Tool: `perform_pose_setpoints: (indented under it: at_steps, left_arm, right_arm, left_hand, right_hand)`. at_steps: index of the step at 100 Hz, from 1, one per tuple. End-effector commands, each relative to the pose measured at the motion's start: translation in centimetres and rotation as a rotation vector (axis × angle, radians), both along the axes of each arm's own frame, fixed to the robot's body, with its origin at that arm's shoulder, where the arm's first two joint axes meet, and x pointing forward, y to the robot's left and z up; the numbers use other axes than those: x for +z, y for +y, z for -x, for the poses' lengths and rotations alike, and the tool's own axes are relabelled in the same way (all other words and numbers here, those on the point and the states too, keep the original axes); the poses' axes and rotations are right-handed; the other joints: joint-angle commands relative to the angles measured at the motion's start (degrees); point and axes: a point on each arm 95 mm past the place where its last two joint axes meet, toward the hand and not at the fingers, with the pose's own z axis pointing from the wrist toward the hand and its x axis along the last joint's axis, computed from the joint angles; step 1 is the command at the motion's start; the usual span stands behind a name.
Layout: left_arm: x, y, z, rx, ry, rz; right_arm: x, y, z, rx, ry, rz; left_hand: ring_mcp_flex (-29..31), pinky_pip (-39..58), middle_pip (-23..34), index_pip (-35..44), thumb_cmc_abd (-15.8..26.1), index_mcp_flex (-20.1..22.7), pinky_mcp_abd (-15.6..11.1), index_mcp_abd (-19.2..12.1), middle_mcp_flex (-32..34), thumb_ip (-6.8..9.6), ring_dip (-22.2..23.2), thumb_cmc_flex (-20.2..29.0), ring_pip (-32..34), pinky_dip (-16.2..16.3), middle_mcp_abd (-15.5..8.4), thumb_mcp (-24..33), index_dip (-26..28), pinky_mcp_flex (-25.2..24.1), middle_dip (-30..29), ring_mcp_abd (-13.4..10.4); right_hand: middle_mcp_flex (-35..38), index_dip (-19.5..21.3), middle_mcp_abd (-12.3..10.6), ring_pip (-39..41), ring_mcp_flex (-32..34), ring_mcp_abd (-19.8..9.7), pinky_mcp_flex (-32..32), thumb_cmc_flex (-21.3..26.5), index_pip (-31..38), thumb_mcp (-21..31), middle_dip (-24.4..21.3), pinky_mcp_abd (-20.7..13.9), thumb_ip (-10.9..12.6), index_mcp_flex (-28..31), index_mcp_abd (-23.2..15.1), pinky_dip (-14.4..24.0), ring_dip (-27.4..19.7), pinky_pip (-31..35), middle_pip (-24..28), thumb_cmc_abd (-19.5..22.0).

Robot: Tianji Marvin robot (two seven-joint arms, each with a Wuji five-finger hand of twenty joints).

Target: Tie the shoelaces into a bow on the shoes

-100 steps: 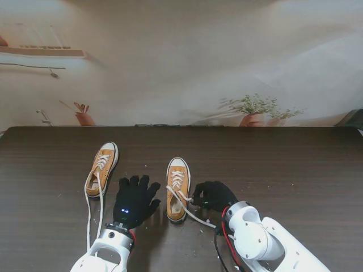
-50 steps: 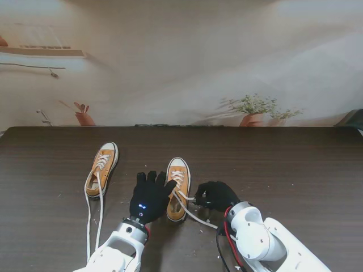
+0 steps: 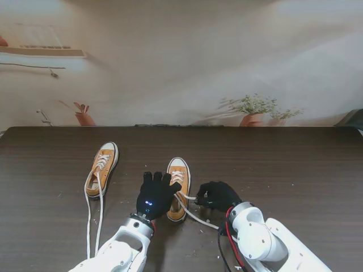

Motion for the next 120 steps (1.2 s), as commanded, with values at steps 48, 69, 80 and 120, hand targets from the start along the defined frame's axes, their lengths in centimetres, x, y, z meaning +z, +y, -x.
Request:
perform_pose_setpoints:
  at_steps: [48,69,80,120]
  left_arm:
    - [0.1,1.3,0.6,0.024,0.104,-0.013]
    - [0.5,2.3,0.6,0.056,0.125,0.048]
    - [0.9,2.9,0.5,0.076,0.111,0.07]
    - [2.2,4.7,0.3,0.124,-0.027,0.138]
  right_arm:
    - [-0.3,-0.1,0.4,0.006,0.017,-0.003]
    - [-0.2,0.0,0.4,0.009,0.013,-0.004]
    - [-0.2,0.0,0.3,0.01,0.011,-0.004]
    - [-0.2,0.2,0.3,0.012,0.011,-0.003]
  left_hand:
    - [-3.66,-0.94,-0.45,17.06,21.32,-9.19,-1.03,10.02,-3.86,2.71,-0.35,16.83,-1.44,-0.17,2.54,-22.29,19.83,-3.75,1.03,1.36]
    - [-4.88,-2.44,0.84,22.94,13.26,-11.27,-0.75,12.23,-5.21,7.83,-0.21,1.88,-2.24,-1.18,3.68,0.89,26.72,-4.96,2.62,2.14]
    - [-4.95,-2.62,1.04,23.35,12.77,-11.54,-0.64,12.28,-5.23,8.55,-0.2,0.71,-2.24,-1.27,3.75,2.27,26.92,-5.13,2.8,2.26]
    - [-4.08,-2.13,1.45,22.72,12.64,-11.37,0.2,11.83,-4.69,6.63,-0.26,2.11,-1.57,-1.09,3.91,1.16,25.46,-4.56,2.78,2.72]
  right_hand:
    - [4.16,-1.4,0.89,3.91,1.71,-2.74,2.11,1.65,1.45,-2.5,0.94,-0.25,-0.47,1.84,-1.86,0.34,0.3,16.17,1.05,0.74]
    - [4.18,-1.38,0.85,3.91,1.71,-2.74,2.1,1.6,1.44,-2.61,0.95,-0.16,-0.55,1.97,-1.93,0.39,0.31,16.14,0.99,0.92]
    - [4.14,-1.36,0.81,3.91,1.71,-2.74,2.1,1.64,1.43,-2.64,0.96,-0.14,-0.55,2.02,-1.95,0.4,0.31,16.13,0.98,0.92]
    - [4.2,-1.32,0.84,3.91,1.71,-2.74,2.11,1.65,1.35,-2.79,1.0,-0.12,-0.61,2.1,-2.01,0.46,0.31,16.1,0.98,1.13]
